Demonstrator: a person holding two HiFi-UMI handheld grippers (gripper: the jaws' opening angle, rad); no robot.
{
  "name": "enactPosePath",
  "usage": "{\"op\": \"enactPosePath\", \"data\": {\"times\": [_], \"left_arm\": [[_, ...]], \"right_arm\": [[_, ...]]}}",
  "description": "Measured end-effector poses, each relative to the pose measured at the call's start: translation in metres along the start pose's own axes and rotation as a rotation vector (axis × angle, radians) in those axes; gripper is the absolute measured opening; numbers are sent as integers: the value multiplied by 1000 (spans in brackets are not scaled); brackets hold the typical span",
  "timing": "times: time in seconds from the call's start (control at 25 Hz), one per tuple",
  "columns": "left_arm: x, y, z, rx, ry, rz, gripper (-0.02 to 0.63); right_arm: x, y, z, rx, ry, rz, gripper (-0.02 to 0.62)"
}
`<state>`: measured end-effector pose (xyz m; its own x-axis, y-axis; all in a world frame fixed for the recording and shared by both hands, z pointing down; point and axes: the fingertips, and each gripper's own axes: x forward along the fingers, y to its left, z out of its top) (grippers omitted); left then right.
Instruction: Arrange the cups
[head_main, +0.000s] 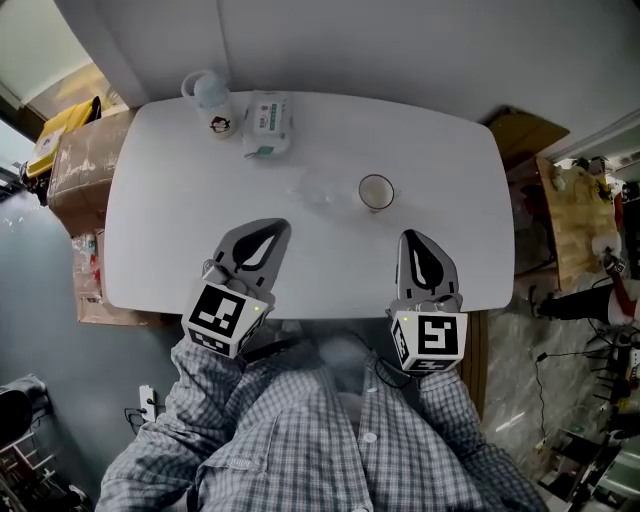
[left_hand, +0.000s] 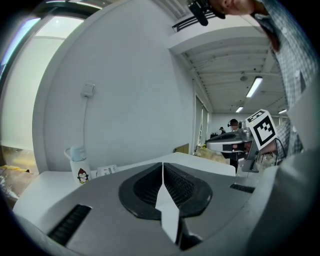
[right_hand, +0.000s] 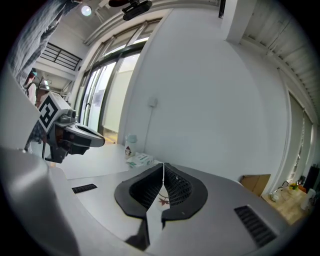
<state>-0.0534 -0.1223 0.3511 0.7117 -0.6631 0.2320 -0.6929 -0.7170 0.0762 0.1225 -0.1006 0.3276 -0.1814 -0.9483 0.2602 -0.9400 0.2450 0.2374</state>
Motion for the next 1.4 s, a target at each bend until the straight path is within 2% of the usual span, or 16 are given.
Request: {"op": "enactPosePath", "data": {"times": [0.24, 0.64, 0.68, 0.76, 0.84, 0.92, 1.12, 1.4], "left_arm": [[25, 10, -18, -4, 43, -33, 11], [58, 36, -59, -13, 160, -32, 14], [61, 38, -63, -17, 172, -32, 19], [65, 41, -70, -22, 200, -39, 82], [69, 44, -80, -23, 234, -41, 98], [72, 49, -91, -29, 266, -40, 107], [79, 62, -119, -49, 337, -57, 115], [94, 64, -124, -33, 357, -84, 135]], "right_arm": [[28, -21, -27, -10, 52, 36, 23], [75, -49, -84, -36, 144, 142, 25], [79, -51, -90, -45, 157, 153, 26], [87, -53, -101, -62, 184, 176, 31], [95, -55, -112, -73, 210, 204, 58], [103, -56, -123, -88, 238, 237, 84], [118, -51, -143, -132, 286, 343, 84], [136, -47, -155, -162, 308, 418, 103]]}}
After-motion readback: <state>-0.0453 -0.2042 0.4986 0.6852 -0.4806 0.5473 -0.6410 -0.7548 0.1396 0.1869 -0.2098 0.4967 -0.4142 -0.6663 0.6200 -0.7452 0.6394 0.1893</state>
